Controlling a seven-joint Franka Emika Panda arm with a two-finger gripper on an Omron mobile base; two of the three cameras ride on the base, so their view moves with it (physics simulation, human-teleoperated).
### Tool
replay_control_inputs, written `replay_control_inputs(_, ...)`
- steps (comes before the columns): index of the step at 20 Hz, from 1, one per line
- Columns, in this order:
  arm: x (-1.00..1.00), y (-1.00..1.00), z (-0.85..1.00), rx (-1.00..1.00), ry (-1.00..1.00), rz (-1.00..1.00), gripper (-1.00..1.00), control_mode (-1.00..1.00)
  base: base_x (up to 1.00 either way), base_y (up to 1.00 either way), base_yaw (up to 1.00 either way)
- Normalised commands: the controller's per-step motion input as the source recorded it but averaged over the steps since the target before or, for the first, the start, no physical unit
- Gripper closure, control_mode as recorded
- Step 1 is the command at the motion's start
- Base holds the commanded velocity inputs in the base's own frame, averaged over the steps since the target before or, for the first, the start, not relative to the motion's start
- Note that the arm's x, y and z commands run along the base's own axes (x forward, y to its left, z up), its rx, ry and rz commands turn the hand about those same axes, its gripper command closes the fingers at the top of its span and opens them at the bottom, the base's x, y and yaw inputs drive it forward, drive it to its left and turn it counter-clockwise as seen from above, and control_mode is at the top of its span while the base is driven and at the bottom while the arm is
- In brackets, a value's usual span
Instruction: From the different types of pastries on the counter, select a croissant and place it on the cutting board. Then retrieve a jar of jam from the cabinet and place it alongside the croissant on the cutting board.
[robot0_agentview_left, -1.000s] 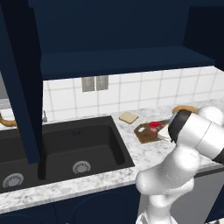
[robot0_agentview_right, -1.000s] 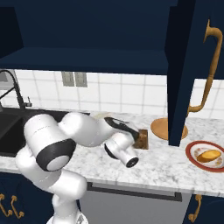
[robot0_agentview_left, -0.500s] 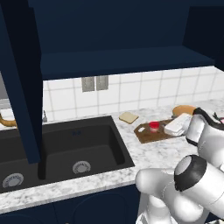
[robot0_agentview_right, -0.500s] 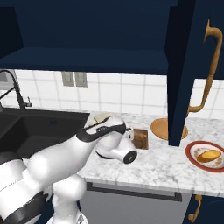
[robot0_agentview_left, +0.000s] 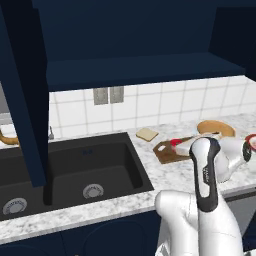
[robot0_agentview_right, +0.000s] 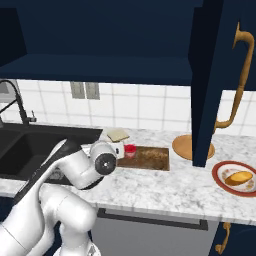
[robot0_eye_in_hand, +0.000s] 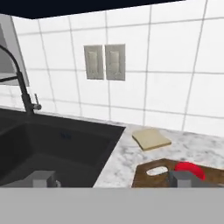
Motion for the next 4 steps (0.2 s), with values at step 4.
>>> replay_control_inputs(4, -0.78, 0.94, 0.25, -0.08, 0.42, -0.07, -1.0, -1.0, 0.0, 0.0, 0.0)
